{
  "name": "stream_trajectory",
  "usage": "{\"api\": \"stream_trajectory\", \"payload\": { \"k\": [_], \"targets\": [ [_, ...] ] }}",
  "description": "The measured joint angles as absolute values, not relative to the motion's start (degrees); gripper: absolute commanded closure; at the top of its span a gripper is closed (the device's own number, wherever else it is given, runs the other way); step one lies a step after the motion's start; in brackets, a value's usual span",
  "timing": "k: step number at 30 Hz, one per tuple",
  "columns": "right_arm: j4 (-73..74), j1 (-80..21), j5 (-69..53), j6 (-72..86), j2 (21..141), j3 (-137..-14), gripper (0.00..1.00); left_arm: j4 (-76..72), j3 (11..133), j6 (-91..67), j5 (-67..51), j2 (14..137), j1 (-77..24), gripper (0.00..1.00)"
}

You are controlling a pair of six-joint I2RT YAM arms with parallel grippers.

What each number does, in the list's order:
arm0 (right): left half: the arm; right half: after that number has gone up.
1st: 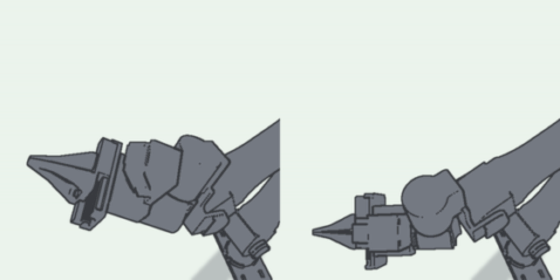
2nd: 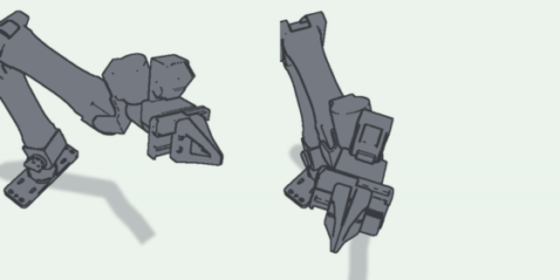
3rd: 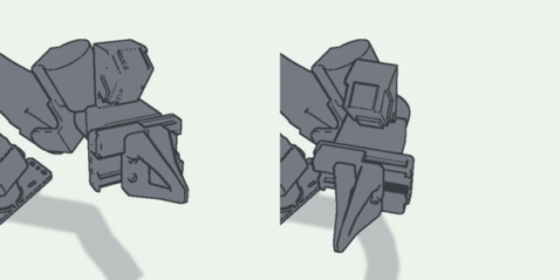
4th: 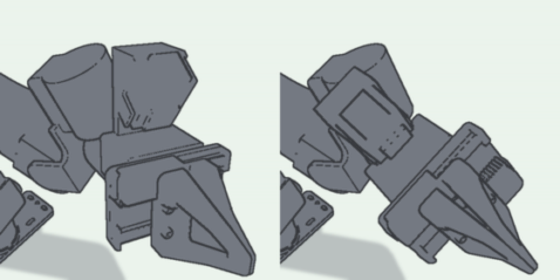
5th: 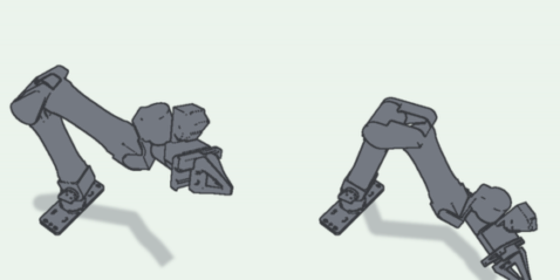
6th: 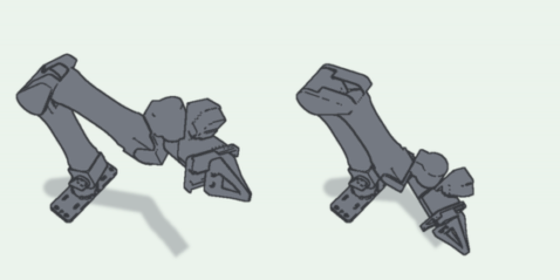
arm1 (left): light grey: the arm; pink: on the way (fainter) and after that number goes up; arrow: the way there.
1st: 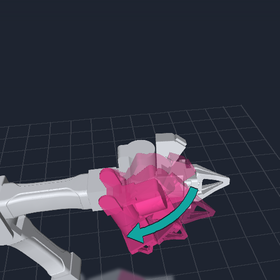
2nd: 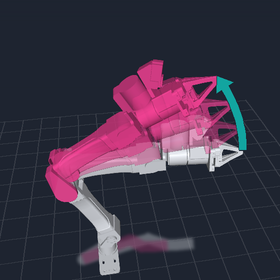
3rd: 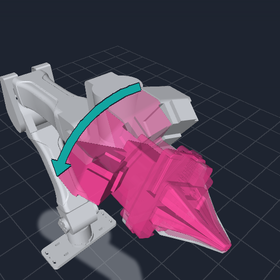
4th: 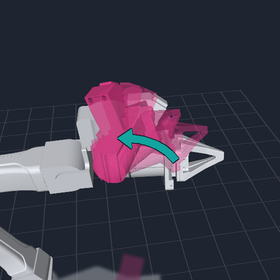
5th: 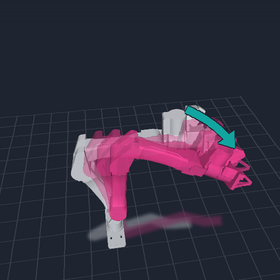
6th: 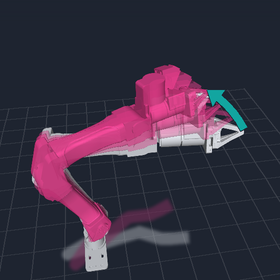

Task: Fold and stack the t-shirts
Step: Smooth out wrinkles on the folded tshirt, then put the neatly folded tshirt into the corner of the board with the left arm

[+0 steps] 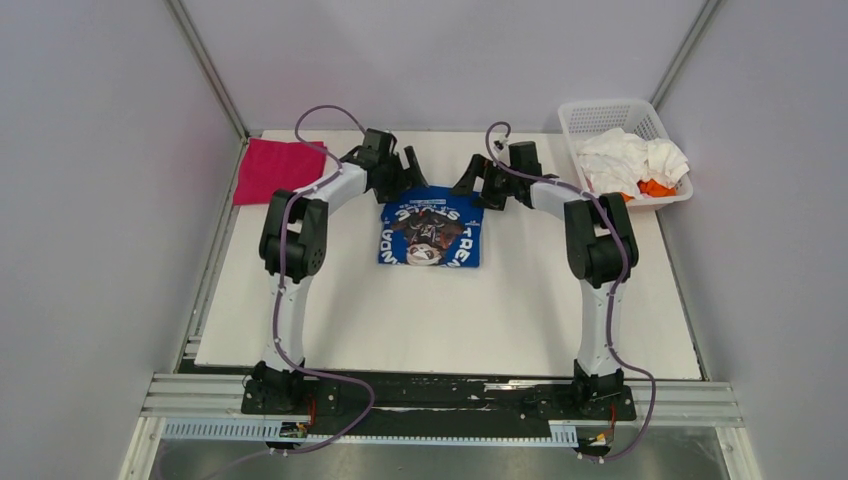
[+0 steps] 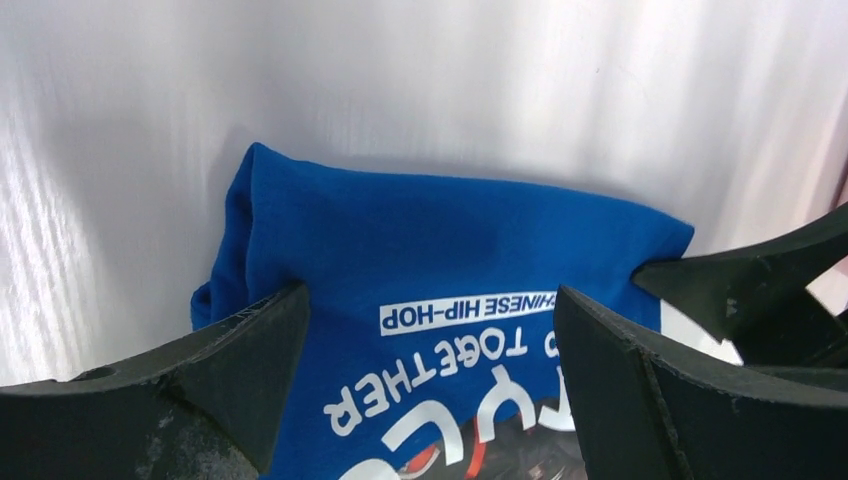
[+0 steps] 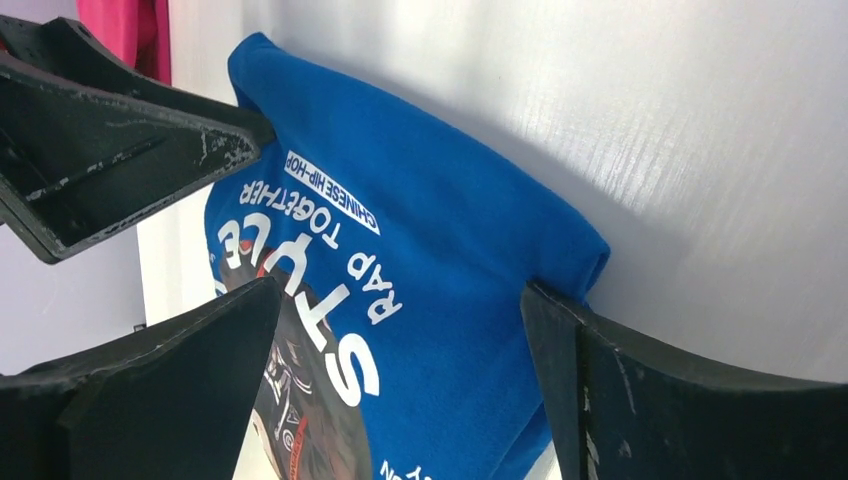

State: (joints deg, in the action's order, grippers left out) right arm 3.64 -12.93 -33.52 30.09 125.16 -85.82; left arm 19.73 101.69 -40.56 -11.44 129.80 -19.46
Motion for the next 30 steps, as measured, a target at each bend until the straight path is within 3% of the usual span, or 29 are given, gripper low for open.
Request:
{"api": "stream_trajectory", "payload": {
  "k": [9,22,30],
  "targets": [
    [6.72,-13.39,-28.18,28.71,111.83,-77.67,0.0,24.75,91.18,-36.99,-9.61,119.42,-19.4,0.0],
    [6.02,-14.04,-16.45,28.62,84.23,-50.37,0.0,28.95,79.09,-35.05,-3.22,110.06,-19.4,0.01],
    [10.81,-13.93,-8.54,28.36,71.68,-44.12,0.0,29.3,77.65,-37.23,-1.96,111.9,-21.3,0.25]
  ]
}}
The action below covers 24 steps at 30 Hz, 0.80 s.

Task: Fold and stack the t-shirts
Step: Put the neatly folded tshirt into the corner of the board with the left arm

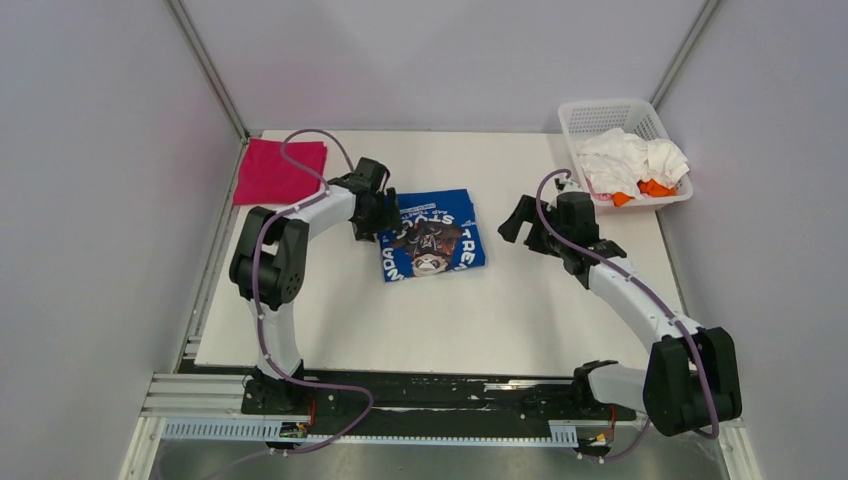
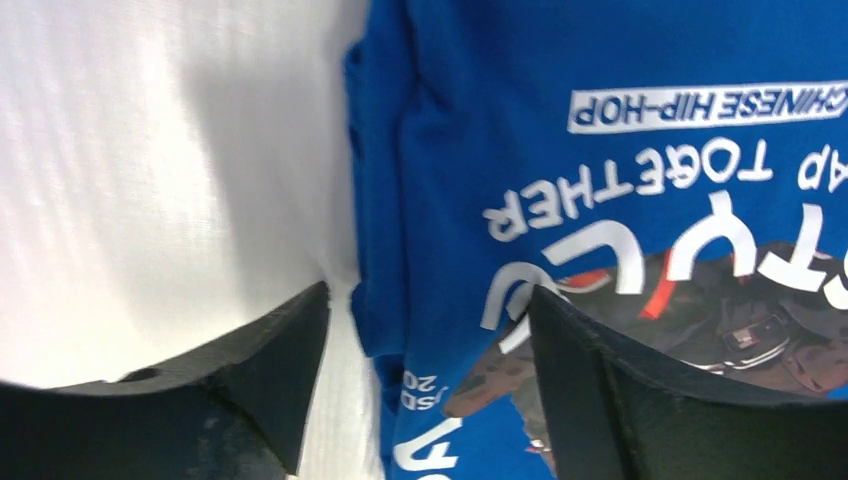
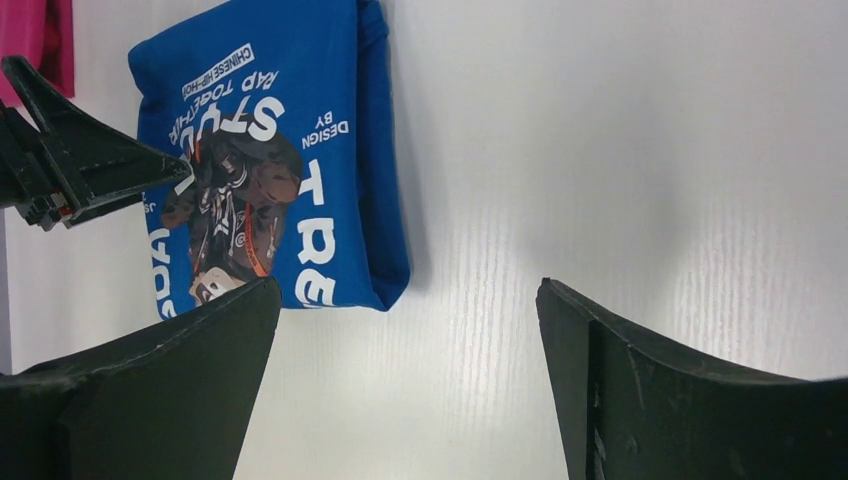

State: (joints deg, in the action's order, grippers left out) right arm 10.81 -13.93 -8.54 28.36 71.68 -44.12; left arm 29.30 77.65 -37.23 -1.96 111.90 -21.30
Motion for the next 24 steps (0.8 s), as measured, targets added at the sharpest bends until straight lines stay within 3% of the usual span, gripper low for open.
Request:
{"api": "stream_trajectory", "payload": {
  "k": [4,6,7,9,15,24],
  "targets": [
    [12.1,-13.78,-5.93,28.32,69.19,-42.92,0.0,29.93,79.13,-39.16,1.39,113.4,-24.67,0.48],
    [12.78,-13.78,-4.64,28.18,68.77,-42.65,0.0,31.35,81.82,-40.07,3.25,115.37,-26.28,0.66],
    [12.97,-13.78,-4.1,28.14,68.77,-42.63,0.0,32.05,83.55,-40.64,3.86,116.68,-26.89,0.85],
    [13.13,-13.67,-2.76,27.92,68.75,-42.37,0.0,34.13,87.77,-41.85,4.82,119.33,-27.9,1.0],
    [13.89,-13.41,1.06,27.07,68.77,-42.0,0.0,44.14,101.41,-40.07,15.99,126.52,-29.95,1.0],
    [13.87,-13.41,5.98,25.69,67.48,-41.45,0.0,44.29,105.56,-18.76,40.1,127.94,-24.64,1.0]
  ]
}}
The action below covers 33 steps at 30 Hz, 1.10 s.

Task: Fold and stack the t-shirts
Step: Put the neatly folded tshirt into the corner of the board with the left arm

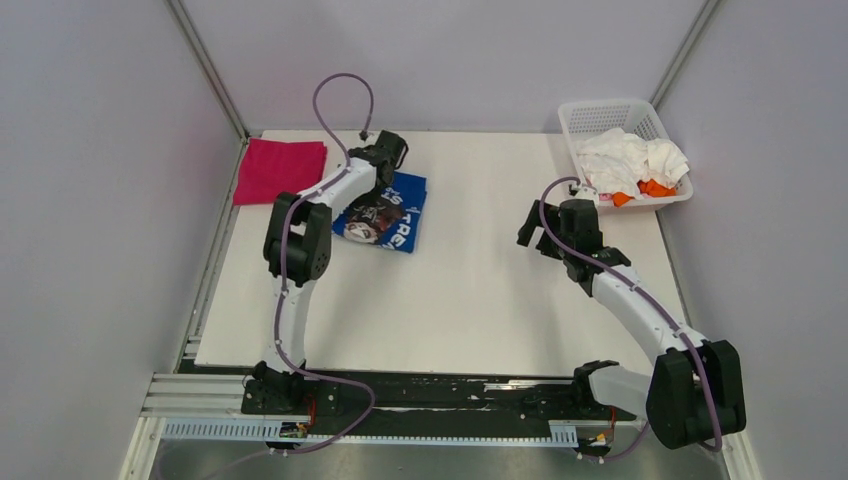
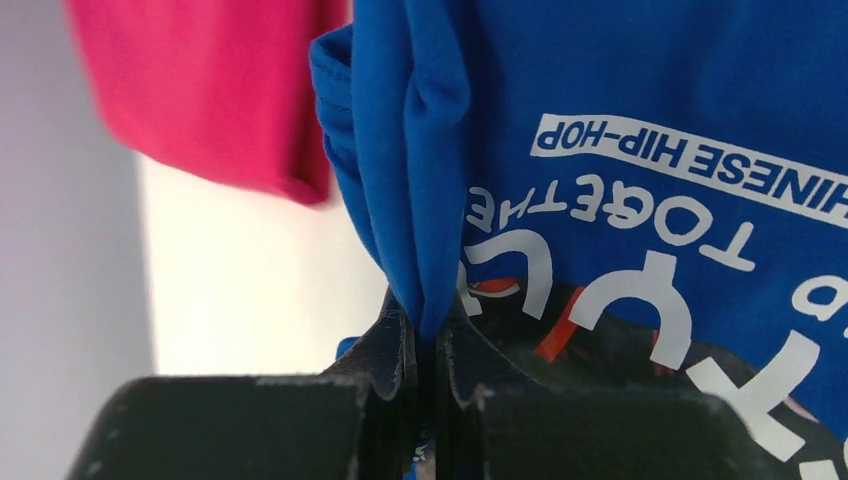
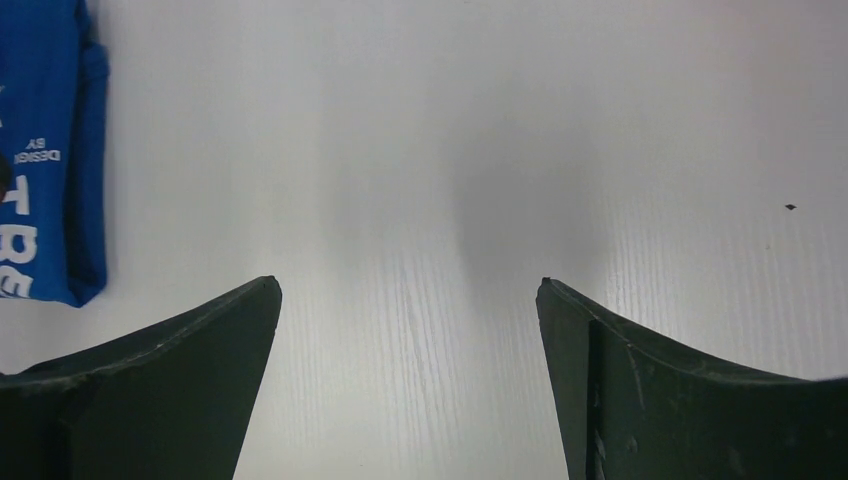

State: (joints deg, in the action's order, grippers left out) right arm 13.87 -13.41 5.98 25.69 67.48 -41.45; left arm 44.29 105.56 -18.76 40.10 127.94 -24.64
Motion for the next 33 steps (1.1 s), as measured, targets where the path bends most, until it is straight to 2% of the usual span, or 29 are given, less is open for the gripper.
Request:
{"api": "stream_trajectory", "payload": {
  "k": [7,15,33],
  "targets": [
    [13.78,-13.3,8.64,24.95,67.09,-41.08,0.0,30.0,105.6,1.56,47.81,127.87,-15.51,1.0],
    [13.52,-13.32,9.56,24.47,68.79,-41.08,0.0,20.95,109.3,15.42,50.06,127.87,-11.73,1.0],
    [14.13,-13.3,11.99,24.05,73.19,-41.32,0.0,20.69,123.04,25.5,42.96,127.31,-5.61,1.0]
  ]
}}
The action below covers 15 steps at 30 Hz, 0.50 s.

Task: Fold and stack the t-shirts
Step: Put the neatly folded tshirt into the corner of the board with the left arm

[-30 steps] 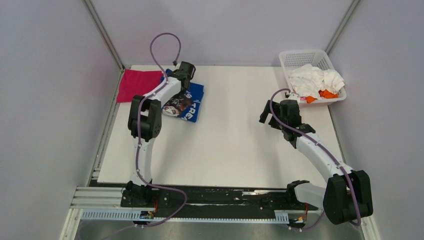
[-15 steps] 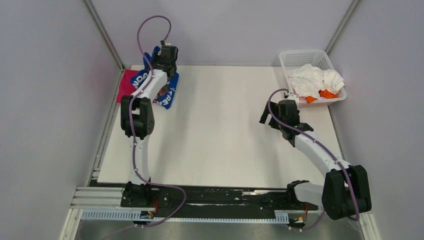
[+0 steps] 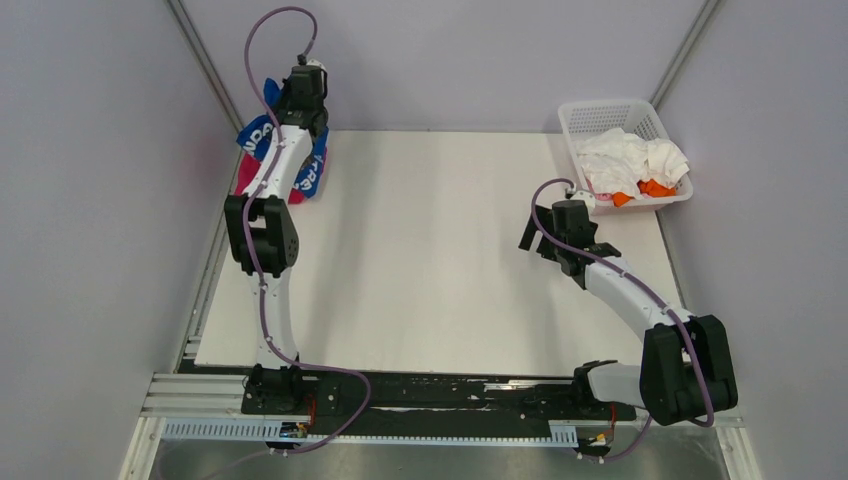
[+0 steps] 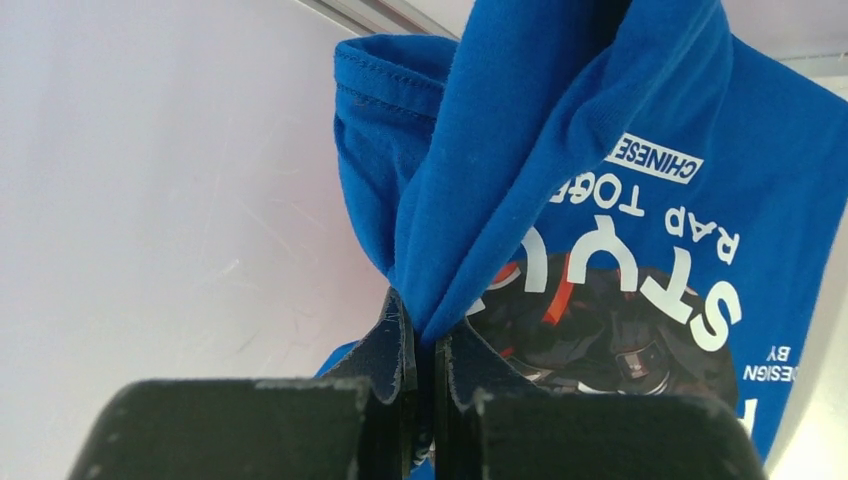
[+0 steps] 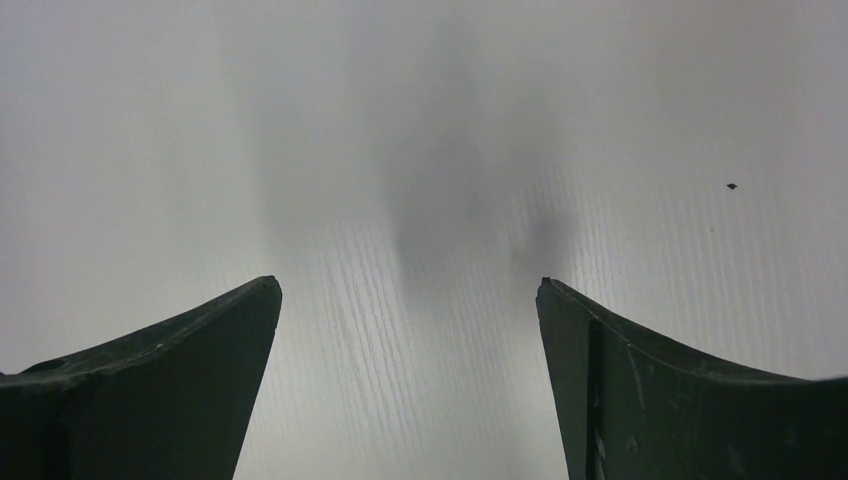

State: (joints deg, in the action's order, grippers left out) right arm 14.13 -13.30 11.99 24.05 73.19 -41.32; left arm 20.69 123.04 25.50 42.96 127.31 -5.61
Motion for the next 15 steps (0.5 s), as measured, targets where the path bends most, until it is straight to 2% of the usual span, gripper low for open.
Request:
{"api": "stream_trajectory", "payload": {
  "k": [8,10,12,13,14,15],
  "targets": [
    [14.46,-13.3,13.19,23.83,73.76,-42.22,0.0,20.75,123.74,25.45,40.1,131.55,-2.68,0.99],
    [14.9,-13.3,13.45,23.83,74.43,-42.74,0.0,20.71,125.21,25.39,39.53,134.3,-1.56,0.92],
    [15.59,-13.3,13.58,23.83,75.09,-43.29,0.0,20.82,127.57,25.23,39.2,137.78,-0.25,0.74],
    [15.97,-13.3,13.67,23.83,75.42,-43.55,0.0,20.78,128.97,24.99,39.03,139.68,0.54,0.38],
    [16.34,-13.32,13.8,23.83,75.7,-43.86,0.0,20.84,130.28,24.75,39.0,141.25,1.26,0.1],
    [16.93,-13.32,13.98,23.83,76.01,-44.25,0.0,20.88,131.72,24.36,39.05,143.13,2.17,0.05]
  ]
}}
